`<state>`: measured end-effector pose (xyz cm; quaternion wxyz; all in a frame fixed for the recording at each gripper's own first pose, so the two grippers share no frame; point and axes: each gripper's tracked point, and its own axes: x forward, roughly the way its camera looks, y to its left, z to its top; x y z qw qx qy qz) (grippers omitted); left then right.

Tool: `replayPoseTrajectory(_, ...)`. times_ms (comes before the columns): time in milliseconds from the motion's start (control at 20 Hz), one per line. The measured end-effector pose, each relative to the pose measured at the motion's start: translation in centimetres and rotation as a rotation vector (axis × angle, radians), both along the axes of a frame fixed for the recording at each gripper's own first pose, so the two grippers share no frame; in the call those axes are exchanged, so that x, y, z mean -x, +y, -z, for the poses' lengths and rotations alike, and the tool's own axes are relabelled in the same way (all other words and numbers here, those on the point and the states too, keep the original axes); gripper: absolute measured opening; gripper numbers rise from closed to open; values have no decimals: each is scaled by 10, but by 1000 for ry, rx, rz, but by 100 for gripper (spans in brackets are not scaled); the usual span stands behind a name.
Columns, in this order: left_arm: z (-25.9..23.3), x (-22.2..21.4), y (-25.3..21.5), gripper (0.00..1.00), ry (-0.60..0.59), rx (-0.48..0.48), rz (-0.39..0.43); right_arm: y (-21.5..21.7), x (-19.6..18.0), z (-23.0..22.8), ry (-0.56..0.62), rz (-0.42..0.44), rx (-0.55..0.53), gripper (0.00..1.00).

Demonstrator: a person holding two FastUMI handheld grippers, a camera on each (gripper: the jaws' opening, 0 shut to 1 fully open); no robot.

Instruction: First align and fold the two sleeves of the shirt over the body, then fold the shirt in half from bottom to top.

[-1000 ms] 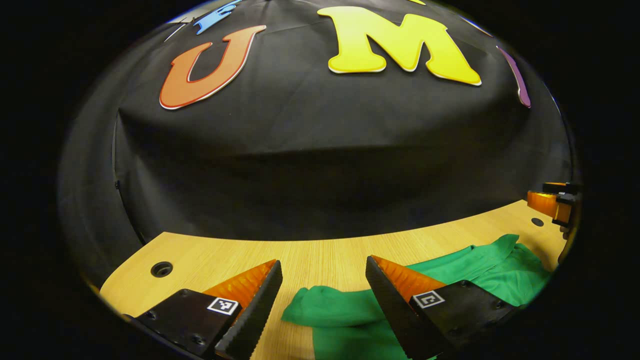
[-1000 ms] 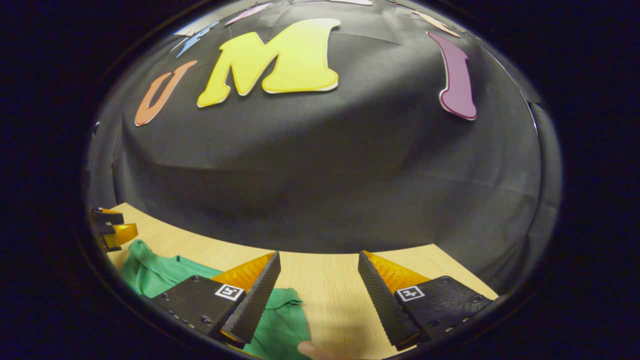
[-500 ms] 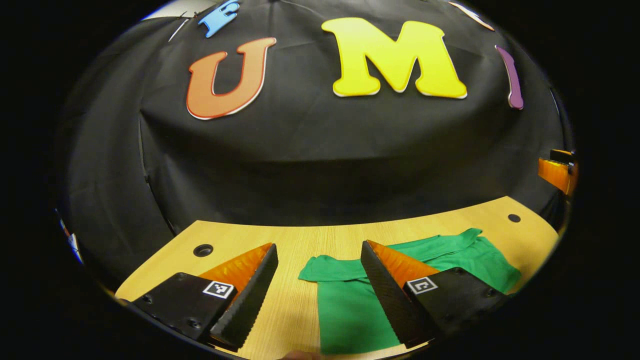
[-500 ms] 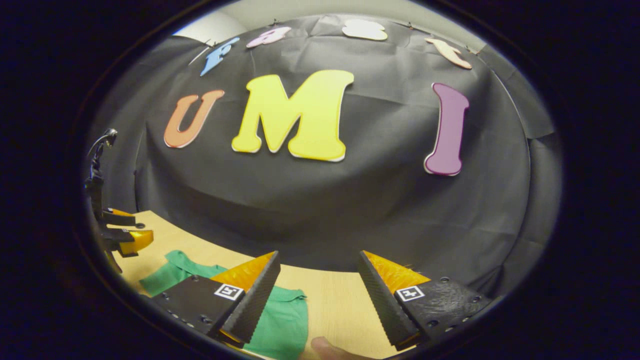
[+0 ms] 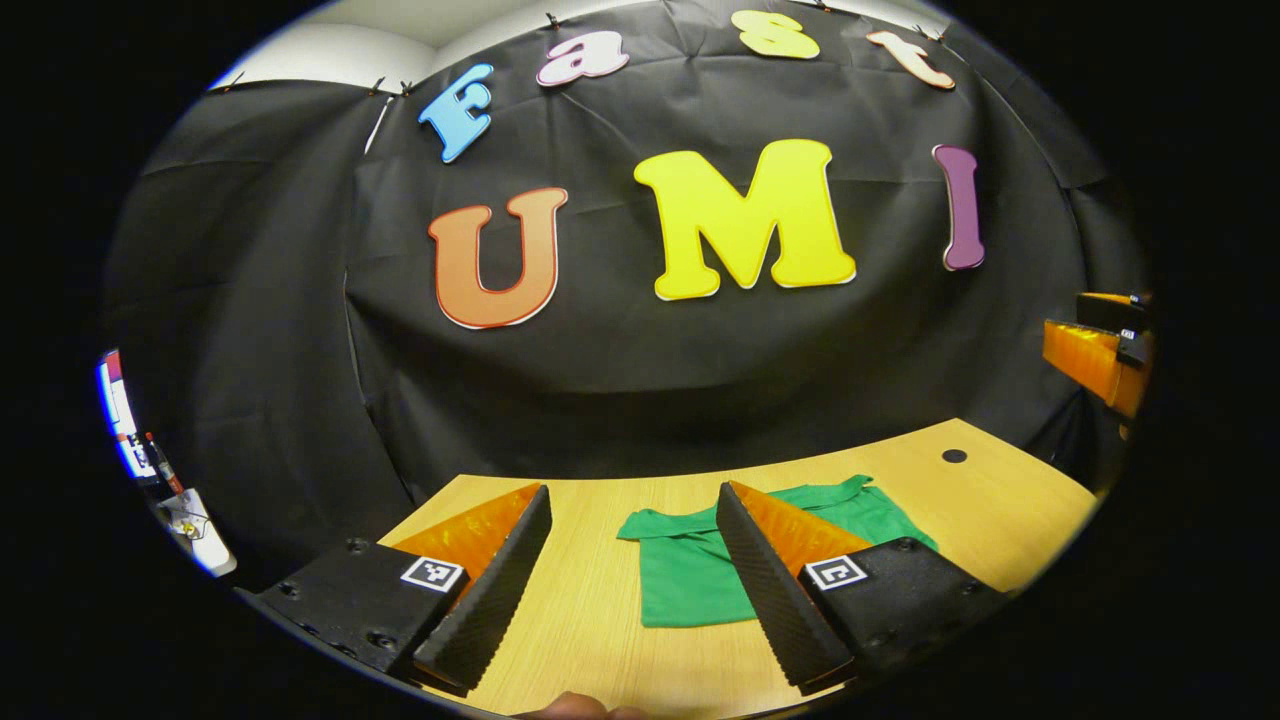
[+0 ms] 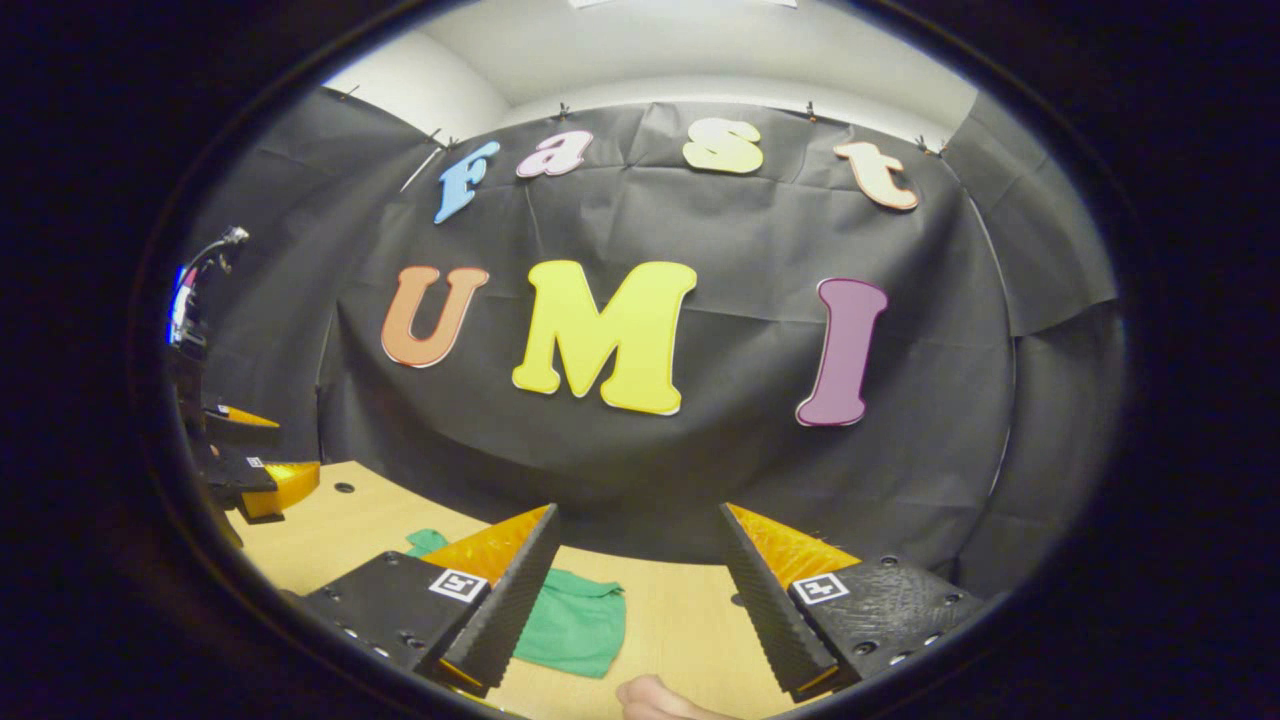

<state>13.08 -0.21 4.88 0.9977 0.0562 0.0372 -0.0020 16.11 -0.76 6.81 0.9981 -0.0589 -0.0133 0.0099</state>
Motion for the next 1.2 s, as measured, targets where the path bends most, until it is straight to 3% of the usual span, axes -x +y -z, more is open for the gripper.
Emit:
replayPoseTrajectory(300, -9, 109, -16, 100, -94, -25, 0, 8, 118, -6, -43, -72, -30, 96)
replayPoseTrajectory(550, 21, 167, -21, 100, -73, 30, -5, 19, 187, 48, 27, -135, -32, 96)
replayPoseTrajectory(800, 51, 176, -26, 100, -25, 57, 13, 17, 211, 78, 14, -102, -20, 95)
replayPoseTrajectory(1050, 68, 168, -35, 100, 16, 107, 40, 37, 209, 95, 61, -161, 4, 96)
replayPoseTrajectory(1200, 69, 166, -34, 100, 21, 104, 40, 38, 210, 96, 83, -188, -39, 95)
